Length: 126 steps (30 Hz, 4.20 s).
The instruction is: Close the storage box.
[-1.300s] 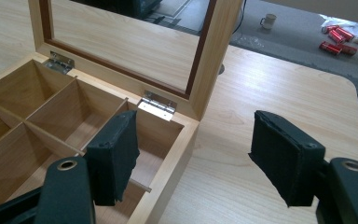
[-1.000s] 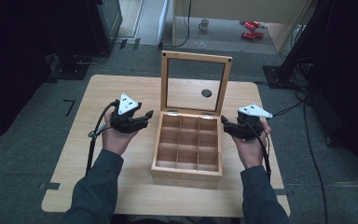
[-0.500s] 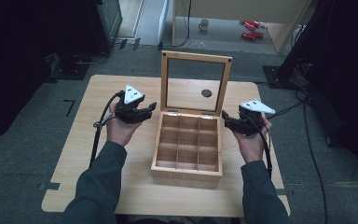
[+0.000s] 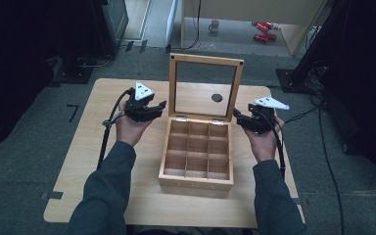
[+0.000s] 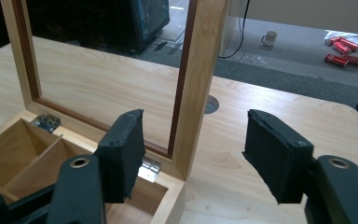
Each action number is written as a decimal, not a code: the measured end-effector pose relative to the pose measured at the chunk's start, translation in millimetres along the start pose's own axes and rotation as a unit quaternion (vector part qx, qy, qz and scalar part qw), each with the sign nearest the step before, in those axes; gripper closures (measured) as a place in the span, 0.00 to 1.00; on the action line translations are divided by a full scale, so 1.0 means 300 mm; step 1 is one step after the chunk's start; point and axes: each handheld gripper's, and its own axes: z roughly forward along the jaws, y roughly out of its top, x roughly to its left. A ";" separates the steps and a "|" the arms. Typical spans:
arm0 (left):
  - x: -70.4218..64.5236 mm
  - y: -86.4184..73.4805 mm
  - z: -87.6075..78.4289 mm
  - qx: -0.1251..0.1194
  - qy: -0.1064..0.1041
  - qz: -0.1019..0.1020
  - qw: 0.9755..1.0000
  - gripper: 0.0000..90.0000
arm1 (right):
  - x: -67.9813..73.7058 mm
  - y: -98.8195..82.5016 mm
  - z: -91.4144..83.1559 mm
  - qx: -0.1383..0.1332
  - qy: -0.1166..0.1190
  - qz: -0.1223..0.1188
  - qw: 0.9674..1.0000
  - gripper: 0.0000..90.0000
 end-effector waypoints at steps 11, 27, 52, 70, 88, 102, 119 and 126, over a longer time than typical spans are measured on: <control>0.007 0.033 0.060 0.013 -0.004 -0.012 1.000 0.53 | -0.014 0.036 0.047 -0.001 0.003 0.010 1.000 0.50; 0.016 0.063 0.152 0.041 -0.012 -0.030 0.999 0.54 | -0.039 0.080 0.124 0.005 0.004 0.022 1.000 0.47; -0.009 0.088 0.246 0.044 -0.032 -0.054 0.997 0.56 | -0.023 0.105 0.232 0.019 0.034 0.012 0.999 0.42; -0.021 0.087 0.243 0.049 -0.027 -0.067 0.996 0.56 | -0.008 0.132 0.230 0.020 0.047 0.006 0.999 0.45; -0.064 0.051 0.179 0.018 -0.010 -0.034 0.999 0.57 | 0.016 0.102 0.159 -0.011 0.058 0.004 0.998 0.45; -0.082 0.019 0.115 0.003 -0.030 -0.026 0.999 0.58 | 0.057 0.071 0.090 -0.021 0.053 -0.021 0.998 0.44; -0.080 -0.010 0.042 -0.019 -0.050 -0.032 0.998 0.57 | 0.072 0.036 0.037 -0.029 0.067 -0.021 0.997 0.43; -0.066 -0.016 0.015 -0.022 -0.051 -0.031 0.998 0.59 | 0.074 0.021 0.024 -0.034 0.071 -0.022 0.997 0.43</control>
